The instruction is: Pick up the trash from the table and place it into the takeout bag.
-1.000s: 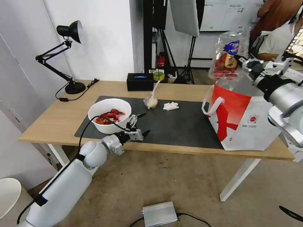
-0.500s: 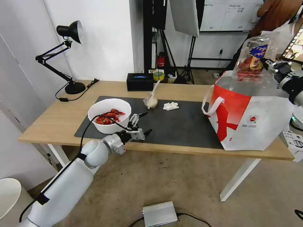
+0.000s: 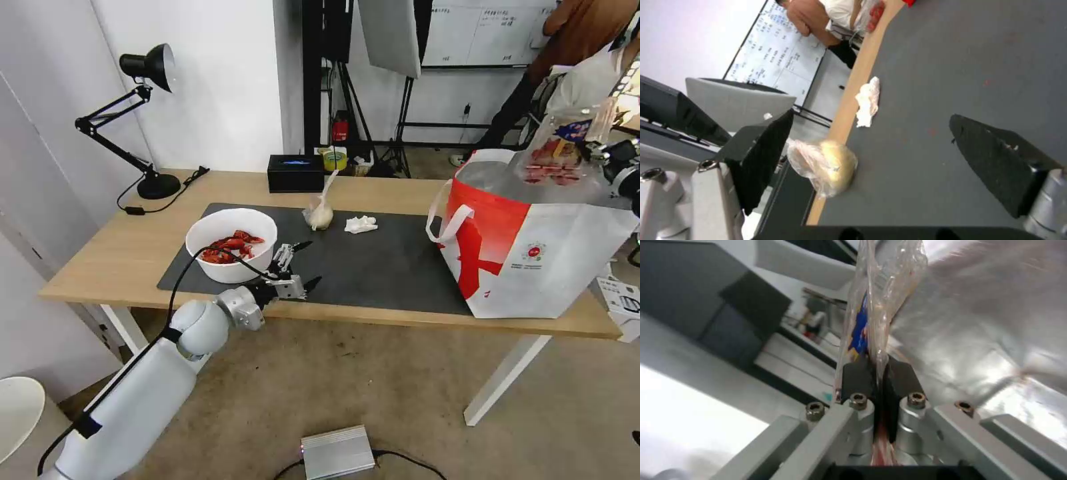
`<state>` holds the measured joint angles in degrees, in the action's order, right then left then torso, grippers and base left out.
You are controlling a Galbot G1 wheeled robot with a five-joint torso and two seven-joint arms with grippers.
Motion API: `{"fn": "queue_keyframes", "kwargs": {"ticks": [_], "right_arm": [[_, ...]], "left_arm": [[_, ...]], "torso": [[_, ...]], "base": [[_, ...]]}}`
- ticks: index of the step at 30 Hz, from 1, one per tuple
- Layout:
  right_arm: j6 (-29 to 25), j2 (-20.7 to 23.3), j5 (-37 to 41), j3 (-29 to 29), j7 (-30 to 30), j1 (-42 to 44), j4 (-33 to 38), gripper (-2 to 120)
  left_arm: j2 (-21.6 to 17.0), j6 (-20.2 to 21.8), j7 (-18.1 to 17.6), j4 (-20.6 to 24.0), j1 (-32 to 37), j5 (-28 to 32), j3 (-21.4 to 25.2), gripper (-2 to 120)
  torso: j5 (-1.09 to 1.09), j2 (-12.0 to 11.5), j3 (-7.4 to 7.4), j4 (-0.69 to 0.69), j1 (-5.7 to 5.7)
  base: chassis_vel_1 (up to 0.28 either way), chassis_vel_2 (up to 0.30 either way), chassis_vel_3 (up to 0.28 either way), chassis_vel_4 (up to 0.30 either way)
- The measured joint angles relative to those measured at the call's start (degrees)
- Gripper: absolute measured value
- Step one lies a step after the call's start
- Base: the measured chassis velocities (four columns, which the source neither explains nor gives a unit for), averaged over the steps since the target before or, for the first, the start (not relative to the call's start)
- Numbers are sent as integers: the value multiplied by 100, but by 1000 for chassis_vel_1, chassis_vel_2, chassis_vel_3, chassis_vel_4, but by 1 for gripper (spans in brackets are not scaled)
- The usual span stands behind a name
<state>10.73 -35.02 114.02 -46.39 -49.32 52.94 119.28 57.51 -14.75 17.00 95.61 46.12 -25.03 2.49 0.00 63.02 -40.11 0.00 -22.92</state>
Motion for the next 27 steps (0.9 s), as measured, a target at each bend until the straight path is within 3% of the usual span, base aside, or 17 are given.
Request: {"fn": "queue_keyframes", "kwargs": {"ticks": [8,19,27], "right_arm": [[19,-63,-53,449,-338,-402,-337,1],[79,-117,-74,598,-479,-565,-381,1],[100,-101,-45,581,-602,-486,-306,22]], "left_arm": [[51,5,0,6,25,3,35,91],[51,12,-4,8,32,33,99,91],[91,16,-6,14,0,46,110,91]], "torso": [[0,0,0,0,0],[-1,0,0,0,0],[0,0,0,-1,0]], "base": [[0,0,0,0],[0,0,0,0],[0,0,0,0]]}}
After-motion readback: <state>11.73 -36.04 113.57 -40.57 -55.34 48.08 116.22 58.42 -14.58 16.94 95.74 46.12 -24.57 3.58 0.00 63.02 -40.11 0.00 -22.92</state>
